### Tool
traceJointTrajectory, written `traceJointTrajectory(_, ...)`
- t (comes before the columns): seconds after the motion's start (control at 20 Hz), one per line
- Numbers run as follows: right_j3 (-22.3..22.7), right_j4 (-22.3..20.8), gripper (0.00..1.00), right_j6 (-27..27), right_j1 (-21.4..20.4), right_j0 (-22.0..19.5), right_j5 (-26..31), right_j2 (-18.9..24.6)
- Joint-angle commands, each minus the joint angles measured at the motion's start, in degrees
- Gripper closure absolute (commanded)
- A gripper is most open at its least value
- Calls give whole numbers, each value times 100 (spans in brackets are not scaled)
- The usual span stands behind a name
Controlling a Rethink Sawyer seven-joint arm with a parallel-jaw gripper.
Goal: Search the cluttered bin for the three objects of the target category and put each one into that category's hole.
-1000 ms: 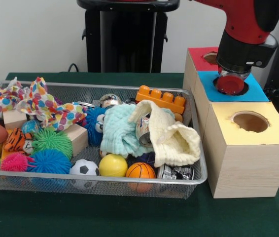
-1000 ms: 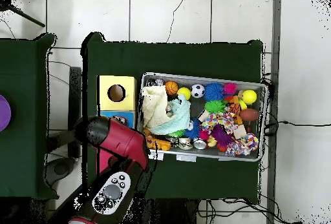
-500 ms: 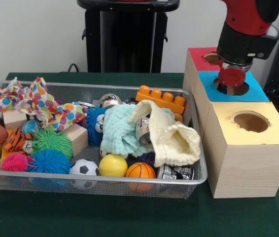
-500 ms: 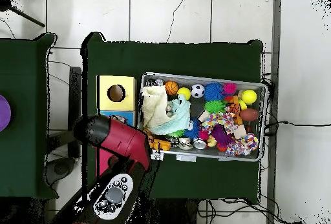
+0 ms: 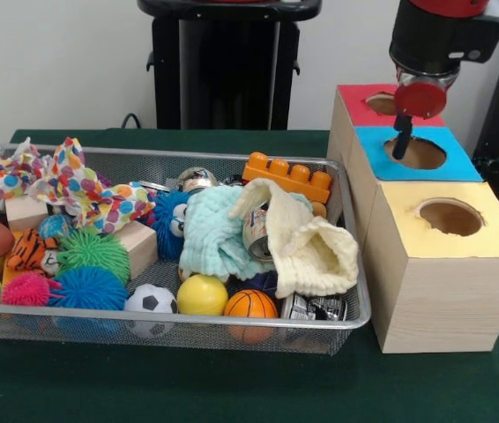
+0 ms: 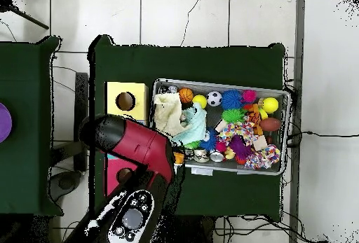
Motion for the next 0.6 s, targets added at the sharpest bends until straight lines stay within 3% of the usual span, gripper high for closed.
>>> traceJointTrajectory(0.05,-543,-410,0,433,-284,-466,333,-143)
traceJointTrajectory(0.3,-577,-612,0,225,-460,-647,606,-77)
traceJointTrajectory(0.6,-403,-1123,0,-896,-738,-1294,502,166)
